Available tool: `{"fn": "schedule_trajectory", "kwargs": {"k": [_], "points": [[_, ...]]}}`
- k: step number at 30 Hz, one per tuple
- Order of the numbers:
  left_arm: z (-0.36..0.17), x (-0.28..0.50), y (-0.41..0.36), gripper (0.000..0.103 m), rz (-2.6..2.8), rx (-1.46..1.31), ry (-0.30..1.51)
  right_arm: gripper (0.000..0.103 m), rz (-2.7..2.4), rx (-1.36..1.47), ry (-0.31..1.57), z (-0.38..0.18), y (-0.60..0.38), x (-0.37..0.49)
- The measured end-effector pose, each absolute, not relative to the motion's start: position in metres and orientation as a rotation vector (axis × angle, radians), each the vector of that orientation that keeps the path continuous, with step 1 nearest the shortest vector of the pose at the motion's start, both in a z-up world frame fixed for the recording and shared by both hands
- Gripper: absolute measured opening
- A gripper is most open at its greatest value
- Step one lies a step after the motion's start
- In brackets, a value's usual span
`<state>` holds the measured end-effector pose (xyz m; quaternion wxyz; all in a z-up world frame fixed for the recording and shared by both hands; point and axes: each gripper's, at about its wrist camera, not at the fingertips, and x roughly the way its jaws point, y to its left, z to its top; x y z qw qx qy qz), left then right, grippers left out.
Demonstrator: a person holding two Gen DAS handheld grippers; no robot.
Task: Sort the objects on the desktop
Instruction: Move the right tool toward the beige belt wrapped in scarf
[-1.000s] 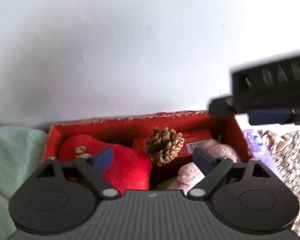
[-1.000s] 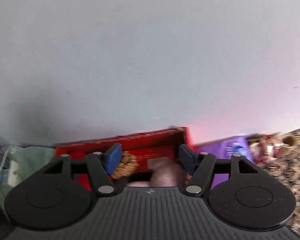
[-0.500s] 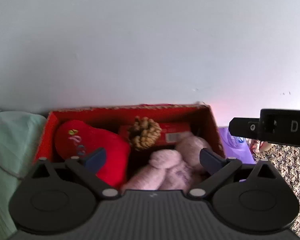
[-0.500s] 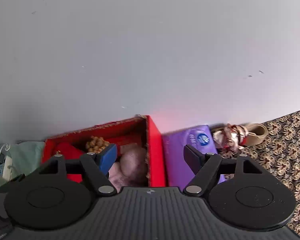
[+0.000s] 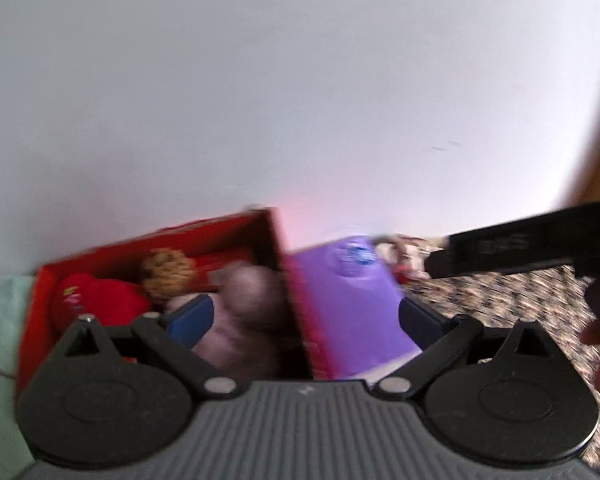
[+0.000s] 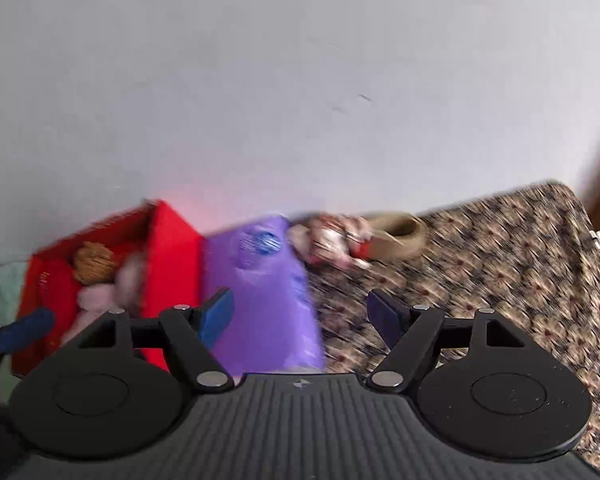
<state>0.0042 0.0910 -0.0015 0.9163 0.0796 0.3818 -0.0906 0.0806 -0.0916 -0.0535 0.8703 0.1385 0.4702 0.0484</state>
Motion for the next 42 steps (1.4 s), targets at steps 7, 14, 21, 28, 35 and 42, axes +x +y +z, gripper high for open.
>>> {"fn": "schedule_trajectory", "kwargs": {"k": [7,14,21,28,35,42], "points": [[-0.023,-0.010,0.026,0.093,-0.295,0.317,0.788,0.076,0.077,0.279,1.012,-0.075,-0.130,0.087],[-0.046,0.017,-0.017,0.074,-0.300,0.406,0.804,0.076,0.055,0.262,1.030,-0.095,-0.167,0.096],[-0.076,0.056,-0.037,0.064,-0.276,0.412,0.891,0.076,0.139,0.187,0.986,-0.105,-0.190,0.113],[-0.090,0.074,-0.043,0.063,-0.288,0.370,0.956,0.075,0.293,0.017,0.948,-0.113,-0.175,0.161],[-0.110,0.104,-0.059,0.065,-0.288,0.307,1.034,0.073,0.278,0.134,1.082,-0.150,-0.181,0.207],[-0.127,0.122,-0.053,0.063,-0.251,0.285,1.090,0.024,0.321,0.212,1.182,-0.177,-0.182,0.209]]}}
